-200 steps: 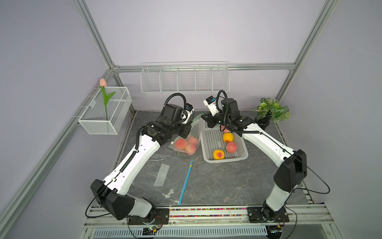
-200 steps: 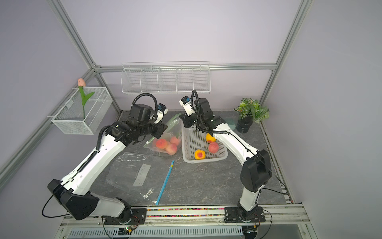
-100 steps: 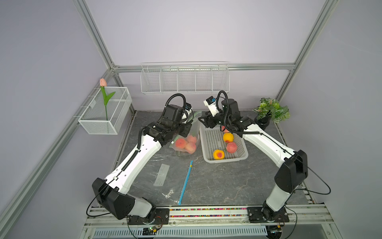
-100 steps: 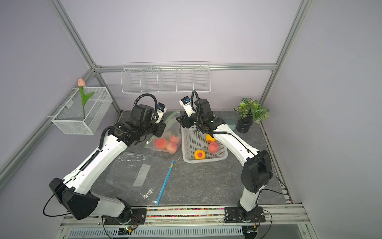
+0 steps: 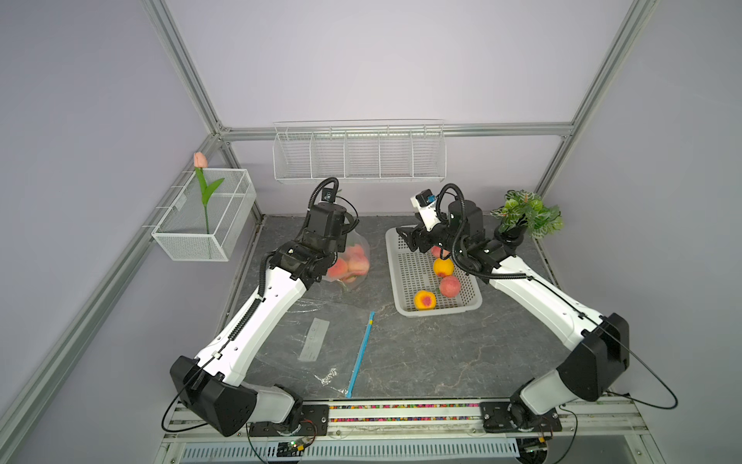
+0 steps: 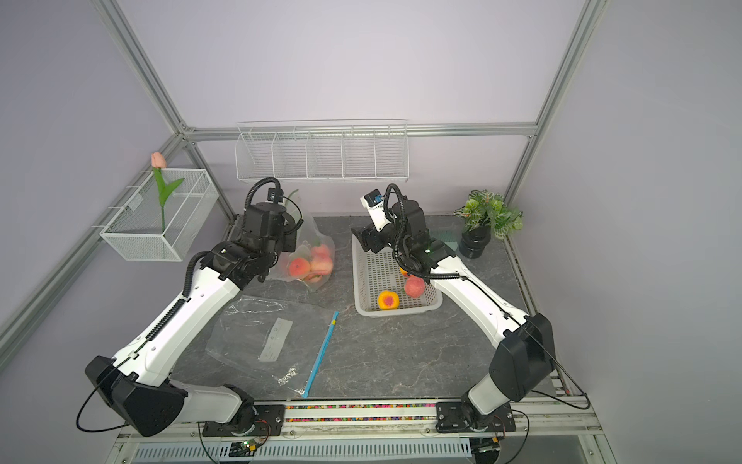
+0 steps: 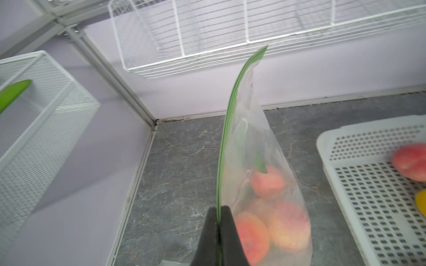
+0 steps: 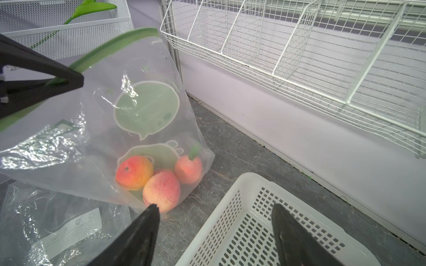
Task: Place the peach in a zip-top bag and seal the zipper
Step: Place the zipper food storage bag at the center of the board.
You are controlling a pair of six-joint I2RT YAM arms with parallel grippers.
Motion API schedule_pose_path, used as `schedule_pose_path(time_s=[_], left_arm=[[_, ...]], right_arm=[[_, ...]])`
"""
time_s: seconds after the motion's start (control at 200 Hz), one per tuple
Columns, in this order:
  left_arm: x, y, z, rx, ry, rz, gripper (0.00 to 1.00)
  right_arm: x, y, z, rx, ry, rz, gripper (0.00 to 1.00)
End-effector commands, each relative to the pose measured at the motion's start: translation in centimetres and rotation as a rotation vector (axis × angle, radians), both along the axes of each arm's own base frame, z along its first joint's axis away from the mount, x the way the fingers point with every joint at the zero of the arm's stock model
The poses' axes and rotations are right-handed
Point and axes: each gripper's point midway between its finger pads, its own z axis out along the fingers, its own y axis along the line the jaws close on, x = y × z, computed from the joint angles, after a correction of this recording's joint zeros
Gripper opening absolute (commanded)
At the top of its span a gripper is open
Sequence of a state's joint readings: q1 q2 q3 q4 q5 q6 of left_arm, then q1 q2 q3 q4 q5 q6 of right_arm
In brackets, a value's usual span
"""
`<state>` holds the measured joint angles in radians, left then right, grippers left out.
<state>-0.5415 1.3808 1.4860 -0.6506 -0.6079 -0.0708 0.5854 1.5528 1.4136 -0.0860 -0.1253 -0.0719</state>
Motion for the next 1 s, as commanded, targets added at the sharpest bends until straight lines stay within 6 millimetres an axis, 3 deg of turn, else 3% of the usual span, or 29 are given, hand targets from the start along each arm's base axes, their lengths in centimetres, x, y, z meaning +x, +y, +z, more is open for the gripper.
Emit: schedule_pose_path(time_s=[0.0,0.255,0.39,0.45,0.715,1.0], left_arm=[[0.2,4.0,2.1,-0.023,-0.117,0.209,0.00],[1.0,9.7,2.7,0.067,-0.207,0.476,0.00],[1.9,13.2,1.7,0.133,-0.228,0.634,0.00],[2.9,13.8,0.7,0.140,-0.220,0.644,0.00],[8.1,9.5,-6.0,0.139,-0.055,0.464,0.00],[10.0,1.6,-12.8,0.210,0.116,0.284,0.00]], right_arm=[[-0.5,-0.6,0.2,-0.005,-0.024,-0.009,0.79],[-1.1,-1.2,-0.5,-0.013,-0.009,-0.015,0.79],[-1.6,-1.5,-1.2,-0.017,0.008,-0.016,0.79],[-1.9,-1.6,-1.5,-0.021,0.014,-0.015,0.79],[-2.7,-2.7,-2.4,-0.031,0.033,-0.037,0.79],[-3.5,-4.5,-3.7,-0.047,0.050,-0.090,0.80]])
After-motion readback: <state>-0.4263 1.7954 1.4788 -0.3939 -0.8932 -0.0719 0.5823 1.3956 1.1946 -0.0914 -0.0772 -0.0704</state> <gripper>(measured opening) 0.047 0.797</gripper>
